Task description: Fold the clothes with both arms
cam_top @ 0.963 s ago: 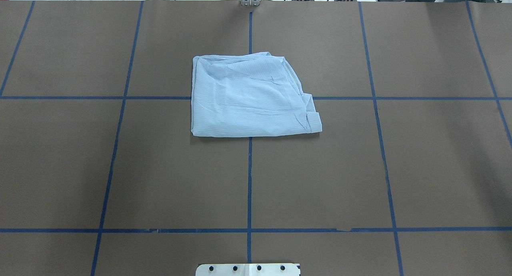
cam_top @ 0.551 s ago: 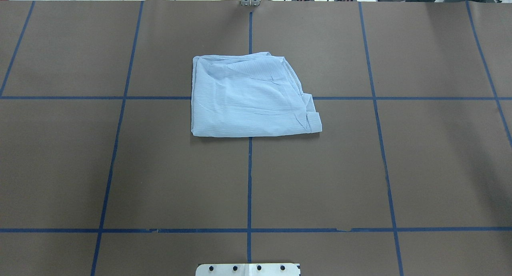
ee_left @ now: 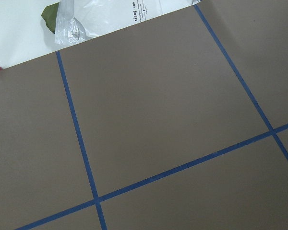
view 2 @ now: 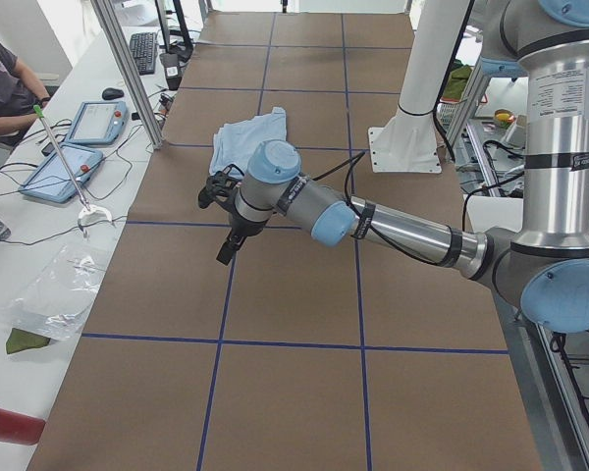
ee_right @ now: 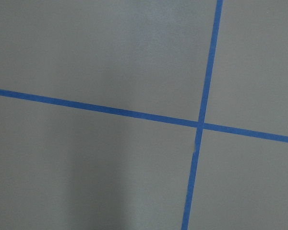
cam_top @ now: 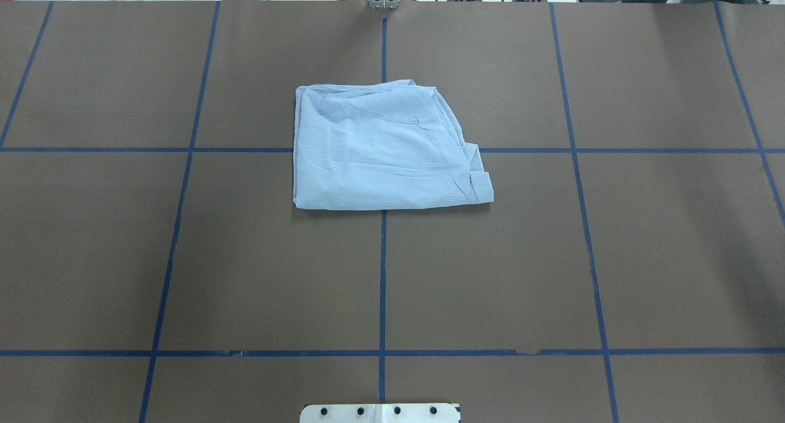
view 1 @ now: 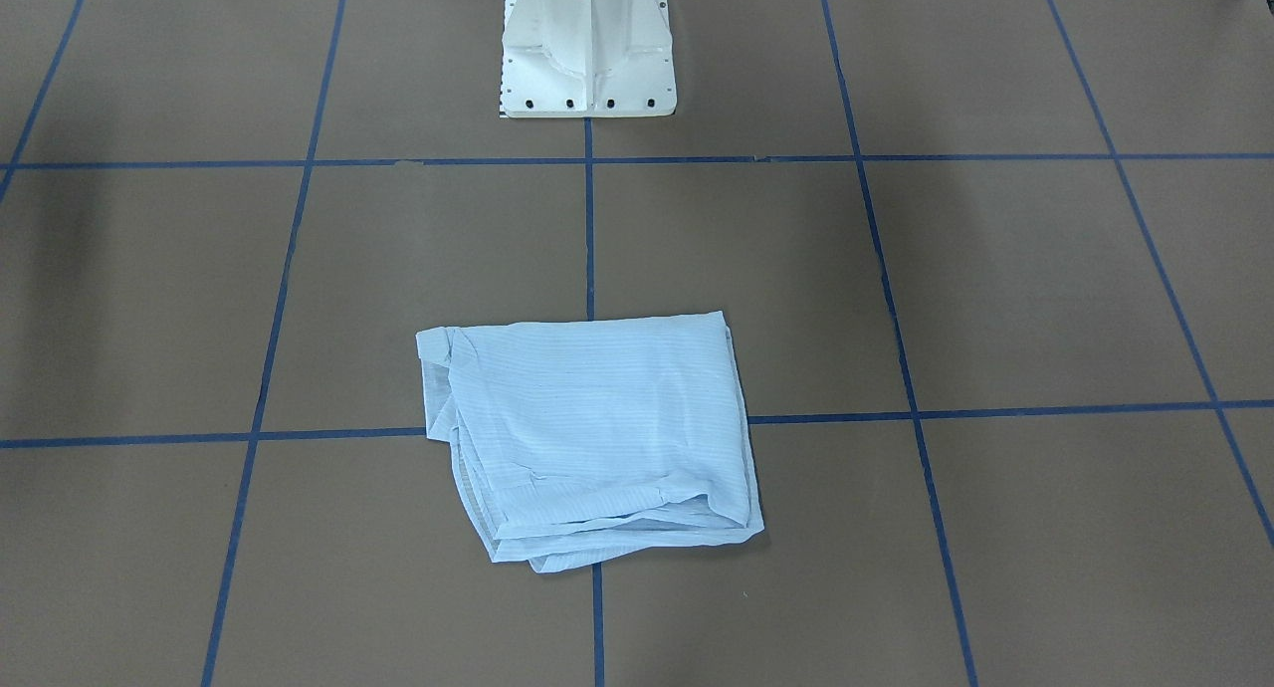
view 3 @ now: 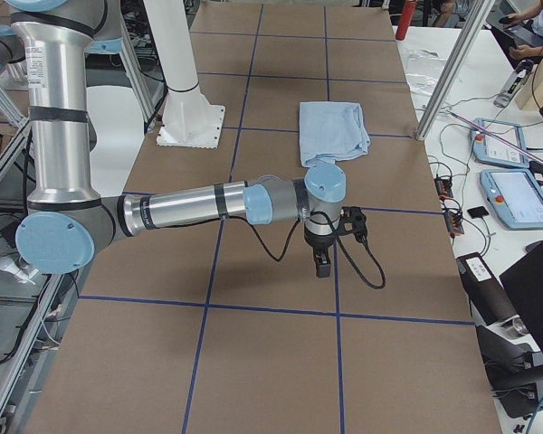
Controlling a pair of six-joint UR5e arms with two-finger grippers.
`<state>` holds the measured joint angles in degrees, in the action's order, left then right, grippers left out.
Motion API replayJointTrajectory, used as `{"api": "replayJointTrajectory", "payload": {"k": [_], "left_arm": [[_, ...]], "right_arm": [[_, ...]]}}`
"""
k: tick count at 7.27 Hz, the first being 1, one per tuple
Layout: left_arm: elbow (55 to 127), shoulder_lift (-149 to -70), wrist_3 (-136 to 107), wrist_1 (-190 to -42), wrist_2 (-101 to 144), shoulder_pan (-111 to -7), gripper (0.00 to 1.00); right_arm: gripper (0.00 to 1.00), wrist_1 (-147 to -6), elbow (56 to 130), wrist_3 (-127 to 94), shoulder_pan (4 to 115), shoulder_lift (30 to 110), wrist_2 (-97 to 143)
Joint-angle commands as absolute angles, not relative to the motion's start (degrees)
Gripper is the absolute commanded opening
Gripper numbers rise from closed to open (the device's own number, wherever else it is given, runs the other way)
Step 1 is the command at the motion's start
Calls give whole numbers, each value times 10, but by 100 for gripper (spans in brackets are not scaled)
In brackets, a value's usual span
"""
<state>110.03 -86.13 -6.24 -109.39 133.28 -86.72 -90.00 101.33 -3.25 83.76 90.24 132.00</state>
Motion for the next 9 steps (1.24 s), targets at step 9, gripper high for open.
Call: {"api": "replayJointTrajectory", "payload": {"k": [9], "left_arm": [[1100,-862,-60,-1092,1333,-865,100]], "right_arm": [[100,-899,1015,-39,835,898,1319]]}}
